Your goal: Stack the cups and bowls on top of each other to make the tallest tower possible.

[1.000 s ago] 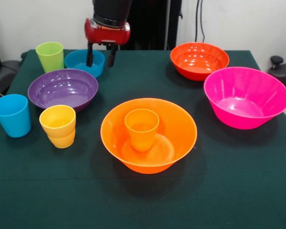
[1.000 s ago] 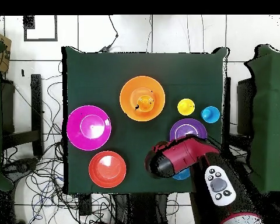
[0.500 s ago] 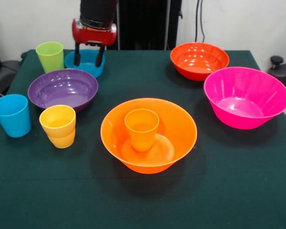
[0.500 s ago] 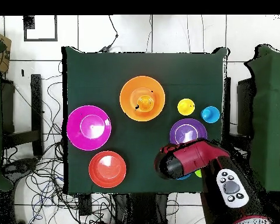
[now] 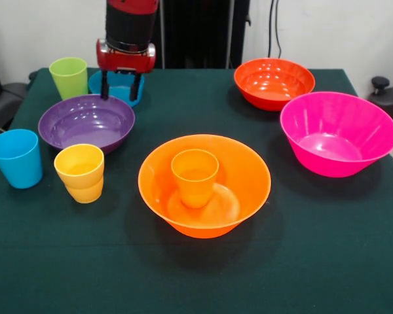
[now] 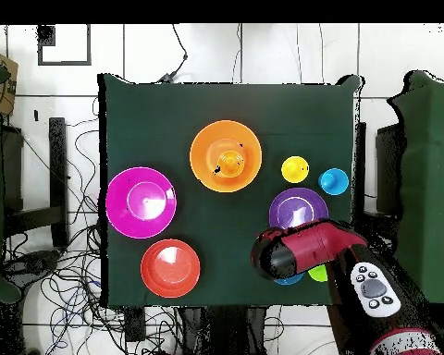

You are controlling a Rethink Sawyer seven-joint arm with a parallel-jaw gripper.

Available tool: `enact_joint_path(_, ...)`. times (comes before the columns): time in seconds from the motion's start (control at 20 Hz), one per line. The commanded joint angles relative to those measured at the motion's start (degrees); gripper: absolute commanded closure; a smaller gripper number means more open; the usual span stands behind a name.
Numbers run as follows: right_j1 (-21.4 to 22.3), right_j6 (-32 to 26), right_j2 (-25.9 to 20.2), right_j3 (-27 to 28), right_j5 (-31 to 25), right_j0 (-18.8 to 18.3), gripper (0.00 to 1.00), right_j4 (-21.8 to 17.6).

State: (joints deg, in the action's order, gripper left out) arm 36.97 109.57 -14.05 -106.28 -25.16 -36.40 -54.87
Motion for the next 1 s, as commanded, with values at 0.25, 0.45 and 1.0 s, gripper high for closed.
enact_joint_path(0.25,-4.4,-0.2,-5.5,2.7,4.0,-1.4,0.00,2.5)
enact_joint_path(0.45,-4.6,-1.3,-6.4,2.3,3.8,-2.4,0.00,3.1)
enact_joint_path(1.0,-5.0,-1.4,-6.9,3.0,3.6,-2.9,0.00,2.7)
